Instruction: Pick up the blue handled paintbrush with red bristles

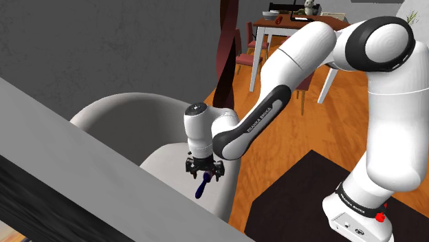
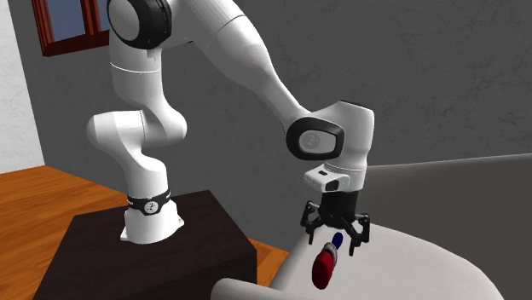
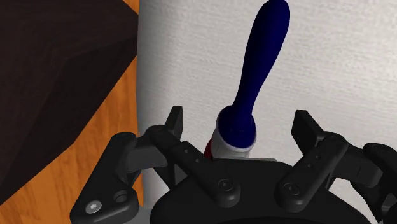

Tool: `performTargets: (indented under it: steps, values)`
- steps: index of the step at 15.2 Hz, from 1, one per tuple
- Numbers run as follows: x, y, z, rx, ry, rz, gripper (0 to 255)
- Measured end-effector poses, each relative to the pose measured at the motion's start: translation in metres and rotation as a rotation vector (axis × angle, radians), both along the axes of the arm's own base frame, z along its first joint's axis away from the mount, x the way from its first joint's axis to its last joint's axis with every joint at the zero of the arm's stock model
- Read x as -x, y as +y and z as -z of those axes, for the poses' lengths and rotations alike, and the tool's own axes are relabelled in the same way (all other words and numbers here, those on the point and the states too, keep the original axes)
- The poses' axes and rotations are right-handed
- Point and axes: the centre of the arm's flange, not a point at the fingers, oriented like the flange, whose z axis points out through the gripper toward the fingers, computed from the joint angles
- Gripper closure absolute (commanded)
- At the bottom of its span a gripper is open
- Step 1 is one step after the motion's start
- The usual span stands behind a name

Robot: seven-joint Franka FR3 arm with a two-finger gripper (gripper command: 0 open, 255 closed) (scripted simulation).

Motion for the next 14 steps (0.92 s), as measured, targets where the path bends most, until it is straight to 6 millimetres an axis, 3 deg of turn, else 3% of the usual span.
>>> performTargets:
  steps: [1,2,14]
  values:
    - [-0.0004,-0.0007,0.0032,0.0,0.0,0.0,0]
    - [-0.0003,-0.001,0.0054,0.0,0.0,0.0,255]
    - [-0.0007,-0.0013,0.0002,0.0,-0.001,0.0,255]
